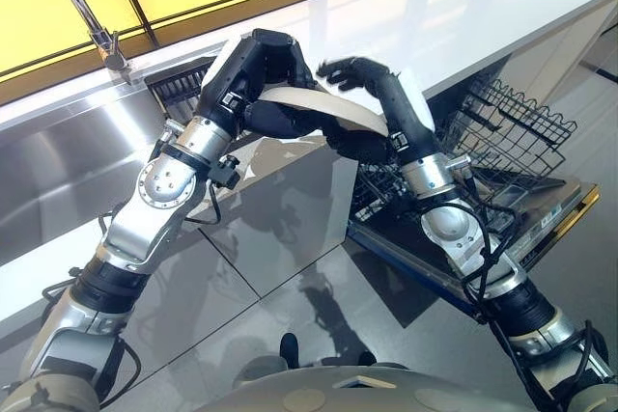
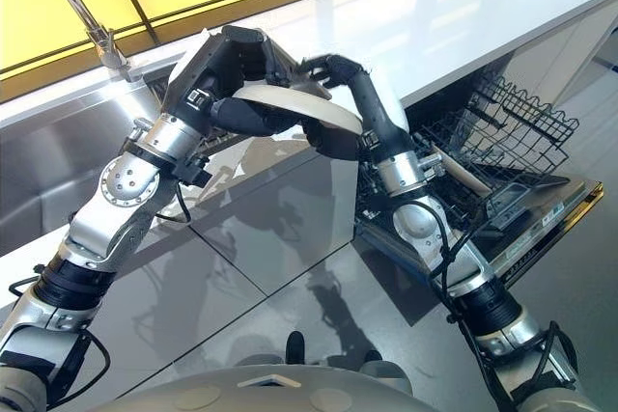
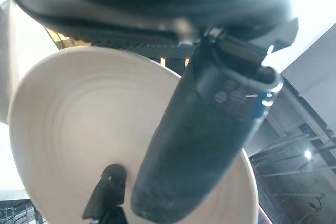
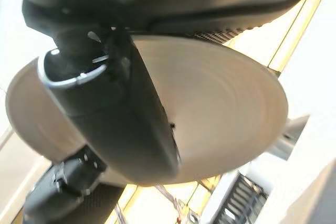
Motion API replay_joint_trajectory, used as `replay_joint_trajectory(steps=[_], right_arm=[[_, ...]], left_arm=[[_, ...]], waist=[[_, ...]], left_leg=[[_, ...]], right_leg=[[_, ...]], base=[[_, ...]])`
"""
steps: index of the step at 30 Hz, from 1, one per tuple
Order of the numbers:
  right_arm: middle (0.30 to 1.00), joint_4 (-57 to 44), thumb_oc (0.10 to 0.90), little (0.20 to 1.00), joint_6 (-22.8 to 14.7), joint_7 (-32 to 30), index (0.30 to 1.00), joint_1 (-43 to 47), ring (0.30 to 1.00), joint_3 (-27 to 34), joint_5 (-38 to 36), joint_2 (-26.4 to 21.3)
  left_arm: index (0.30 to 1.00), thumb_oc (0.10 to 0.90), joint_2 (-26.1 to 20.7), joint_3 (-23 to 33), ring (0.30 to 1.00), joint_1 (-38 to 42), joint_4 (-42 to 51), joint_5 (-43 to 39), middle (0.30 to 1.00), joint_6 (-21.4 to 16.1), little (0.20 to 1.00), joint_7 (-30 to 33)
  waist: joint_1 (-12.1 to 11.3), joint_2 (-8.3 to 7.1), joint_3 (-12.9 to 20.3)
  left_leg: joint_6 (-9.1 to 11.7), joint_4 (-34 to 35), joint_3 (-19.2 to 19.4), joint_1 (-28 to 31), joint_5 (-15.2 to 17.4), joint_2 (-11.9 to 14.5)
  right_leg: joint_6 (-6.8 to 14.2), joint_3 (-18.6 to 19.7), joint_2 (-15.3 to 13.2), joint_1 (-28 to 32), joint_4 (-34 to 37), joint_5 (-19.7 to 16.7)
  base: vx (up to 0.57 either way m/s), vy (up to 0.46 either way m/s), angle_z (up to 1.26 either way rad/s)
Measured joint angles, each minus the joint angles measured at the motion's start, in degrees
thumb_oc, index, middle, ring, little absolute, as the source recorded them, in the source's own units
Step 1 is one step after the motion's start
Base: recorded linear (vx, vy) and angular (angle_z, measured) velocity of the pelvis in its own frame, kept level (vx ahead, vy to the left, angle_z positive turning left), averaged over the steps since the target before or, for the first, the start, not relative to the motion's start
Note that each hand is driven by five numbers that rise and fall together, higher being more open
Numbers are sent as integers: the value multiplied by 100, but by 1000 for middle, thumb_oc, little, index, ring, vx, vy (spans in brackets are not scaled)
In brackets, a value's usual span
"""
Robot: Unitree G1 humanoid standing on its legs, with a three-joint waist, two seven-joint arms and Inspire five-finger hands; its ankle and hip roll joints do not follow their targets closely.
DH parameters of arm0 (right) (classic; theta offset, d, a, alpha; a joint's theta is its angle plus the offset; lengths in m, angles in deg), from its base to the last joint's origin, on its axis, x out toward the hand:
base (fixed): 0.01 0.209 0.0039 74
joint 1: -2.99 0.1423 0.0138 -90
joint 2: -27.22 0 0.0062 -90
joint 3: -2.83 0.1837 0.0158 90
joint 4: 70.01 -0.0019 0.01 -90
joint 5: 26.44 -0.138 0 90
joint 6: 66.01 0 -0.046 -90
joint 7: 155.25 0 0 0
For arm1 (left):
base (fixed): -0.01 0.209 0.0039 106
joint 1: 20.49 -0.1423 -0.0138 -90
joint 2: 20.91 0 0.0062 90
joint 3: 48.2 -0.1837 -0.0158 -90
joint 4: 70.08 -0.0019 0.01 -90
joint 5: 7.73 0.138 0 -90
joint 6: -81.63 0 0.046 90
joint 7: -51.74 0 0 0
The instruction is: Pick up plates and place into dishwasher.
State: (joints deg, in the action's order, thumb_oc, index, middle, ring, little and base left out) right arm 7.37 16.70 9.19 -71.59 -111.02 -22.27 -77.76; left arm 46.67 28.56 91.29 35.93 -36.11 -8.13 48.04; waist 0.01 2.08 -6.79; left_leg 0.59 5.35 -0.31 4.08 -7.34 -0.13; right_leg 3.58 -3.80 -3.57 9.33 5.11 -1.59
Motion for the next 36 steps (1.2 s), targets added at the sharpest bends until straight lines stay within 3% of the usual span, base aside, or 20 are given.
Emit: replay_joint_trajectory(steps=[4, 6, 7, 8, 9, 16, 21, 27, 30, 36], right_arm=[[300, 0, 100, 200, -103, -39, 300, -66, 300, 2, 174, 13], [300, -1, 100, 200, -166, -39, 300, -132, 300, 2, 179, -18], [300, -1, 100, 200, -176, -39, 300, -143, 300, 2, 179, -21], [300, -1, 100, 200, -180, -39, 300, -146, 300, 2, 180, -21], [300, -1, 100, 200, -186, -48, 300, -146, 300, 8, 181, -22], [300, 3, 100, 200, -265, -334, 300, -217, 300, 194, 287, -268], [300, 60, 100, 200, -580, -1115, 300, -346, 300, 642, 394, -377], [300, 435, 100, 200, -892, -2841, 300, -122, 300, 2356, 392, -298], [300, 806, 100, 200, -893, -3442, 300, 105, 300, 2879, 398, -361], [300, 1530, 100, 200, -724, -3610, 300, -350, 300, 3307, 177, -361]], left_arm=[[300, 100, -5, 70, 300, -147, 0, -296, 300, -46, 200, -112], [385, 199, -6, 83, 385, -186, 0, -320, 385, -49, 299, -192], [639, 495, -5, 96, 639, -202, 0, -326, 639, -50, 595, -221], [811, 696, -5, 124, 811, -220, 0, -360, 811, -50, 796, -253], [900, 800, -5, 182, 900, -262, 2, -434, 900, -51, 900, -320], [900, 800, 81, 309, 900, -611, 104, -647, 900, -163, 900, -639], [900, 800, 186, 478, 900, -878, 88, -719, 900, -163, 900, -887], [900, 800, 147, 563, 900, -1624, -507, -773, 900, -16, 900, -1043], [900, 800, 143, 635, 900, -1909, -1063, -772, 900, 102, 900, -980], [900, 800, 208, 1124, 900, -2032, -1190, -781, 900, 83, 900, -893]], waist=[[-4, 0, 0], [-15, 0, 0], [-14, 0, 0], [-14, 0, 0], [-12, 0, 0], [-118, 0, 0], [-224, 1, 0], [-313, 46, 39], [-358, 42, 41], [-416, 21, 48]], left_leg=[[-2, 1, -13, -14, -1, -3], [-2, 1, -30, -25, -2, -3], [-3, 1, -41, -33, -4, -3], [-2, 1, -49, -38, -7, -4], [-3, 1, -59, -41, -9, -6], [1, 2, -136, -65, -29, -12], [-34, 4, -173, -89, -60, -27], [-86, 3, -163, -146, -90, -88], [-69, 2, -181, -154, -115, -96], [-64, 2, -294, -174, -131, -104]], right_leg=[[0, -11, -12, -3, 0, 0], [0, -26, -11, -3, 0, 0], [-1, -36, -11, -5, 1, 1], [-1, -45, -12, -7, 1, 1], [-1, -55, -12, -7, 1, 1], [-10, -171, -13, 9, 1, 9], [-7, -323, -30, 60, 2, 25], [29, -505, -96, 106, 2, 68], [39, -535, -106, 112, 2, 73], [57, -643, -101, 150, 2, 100]], base=[[4, 1, 1], [19, 5, 5], [15, 8, 5], [14, 10, 5], [8, 8, 4], [10, 6, 6], [15, 12, 15], [16, 7, 20], [22, 5, 5], [27, -4, 10]])
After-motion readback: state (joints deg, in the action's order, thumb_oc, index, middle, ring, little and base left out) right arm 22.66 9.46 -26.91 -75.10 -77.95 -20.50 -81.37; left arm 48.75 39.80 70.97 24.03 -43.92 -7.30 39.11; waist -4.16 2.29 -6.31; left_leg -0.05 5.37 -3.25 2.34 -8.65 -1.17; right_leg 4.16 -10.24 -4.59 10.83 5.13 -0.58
